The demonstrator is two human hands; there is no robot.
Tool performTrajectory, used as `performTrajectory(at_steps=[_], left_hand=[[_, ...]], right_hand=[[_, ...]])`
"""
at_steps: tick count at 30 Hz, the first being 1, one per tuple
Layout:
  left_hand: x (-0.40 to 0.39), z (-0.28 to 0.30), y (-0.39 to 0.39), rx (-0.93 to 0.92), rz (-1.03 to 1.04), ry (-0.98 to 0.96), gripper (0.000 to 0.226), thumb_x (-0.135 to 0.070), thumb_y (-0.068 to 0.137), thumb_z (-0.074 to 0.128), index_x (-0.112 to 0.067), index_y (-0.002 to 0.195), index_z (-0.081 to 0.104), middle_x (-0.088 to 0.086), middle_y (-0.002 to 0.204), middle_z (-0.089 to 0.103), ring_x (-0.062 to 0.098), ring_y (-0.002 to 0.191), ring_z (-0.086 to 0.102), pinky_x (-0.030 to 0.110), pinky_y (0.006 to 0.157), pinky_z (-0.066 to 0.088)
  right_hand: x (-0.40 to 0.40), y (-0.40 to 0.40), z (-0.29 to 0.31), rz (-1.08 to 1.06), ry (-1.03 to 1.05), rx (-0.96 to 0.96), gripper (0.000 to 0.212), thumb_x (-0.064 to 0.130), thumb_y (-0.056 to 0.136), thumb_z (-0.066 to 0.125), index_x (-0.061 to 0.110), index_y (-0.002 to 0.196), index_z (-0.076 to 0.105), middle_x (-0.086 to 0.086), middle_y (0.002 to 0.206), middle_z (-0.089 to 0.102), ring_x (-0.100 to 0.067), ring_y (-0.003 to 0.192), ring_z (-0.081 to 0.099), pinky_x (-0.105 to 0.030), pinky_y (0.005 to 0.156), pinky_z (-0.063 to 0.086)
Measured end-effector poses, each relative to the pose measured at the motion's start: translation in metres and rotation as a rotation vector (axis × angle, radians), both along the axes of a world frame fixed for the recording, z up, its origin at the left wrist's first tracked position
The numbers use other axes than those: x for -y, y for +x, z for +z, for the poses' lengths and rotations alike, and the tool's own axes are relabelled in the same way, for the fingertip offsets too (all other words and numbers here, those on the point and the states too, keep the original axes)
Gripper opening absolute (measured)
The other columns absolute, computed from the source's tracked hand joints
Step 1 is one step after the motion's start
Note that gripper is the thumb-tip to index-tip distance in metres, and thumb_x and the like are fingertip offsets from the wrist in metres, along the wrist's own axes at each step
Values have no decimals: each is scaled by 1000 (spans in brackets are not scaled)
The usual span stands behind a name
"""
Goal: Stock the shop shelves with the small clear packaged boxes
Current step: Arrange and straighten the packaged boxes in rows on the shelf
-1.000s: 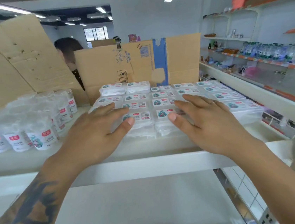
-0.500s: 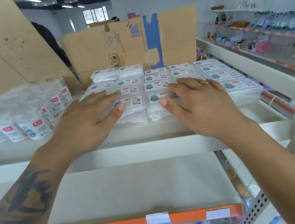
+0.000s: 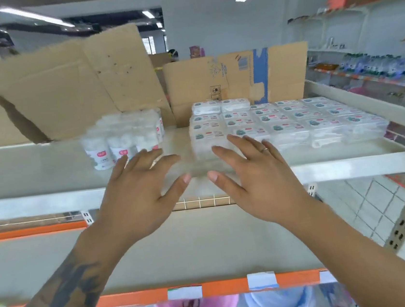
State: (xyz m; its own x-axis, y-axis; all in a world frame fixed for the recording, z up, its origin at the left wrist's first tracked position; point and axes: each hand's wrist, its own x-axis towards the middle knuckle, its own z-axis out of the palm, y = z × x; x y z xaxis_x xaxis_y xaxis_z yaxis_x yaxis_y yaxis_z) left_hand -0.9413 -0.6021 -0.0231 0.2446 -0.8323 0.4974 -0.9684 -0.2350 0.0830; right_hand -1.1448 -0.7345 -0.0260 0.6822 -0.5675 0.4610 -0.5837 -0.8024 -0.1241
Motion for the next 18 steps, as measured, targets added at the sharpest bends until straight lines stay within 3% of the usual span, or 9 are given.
performTrajectory(at_steps=[18], left_hand=[[-385, -68, 221, 65, 522, 147, 60, -65, 97, 35, -27, 134, 63, 8, 141, 61, 36, 135, 53, 62, 115, 33]], right_hand=[[-309, 285, -68, 408, 14, -159, 64, 70, 96, 34, 33, 147, 47, 0, 158, 39, -27, 142, 42, -46, 115, 34]])
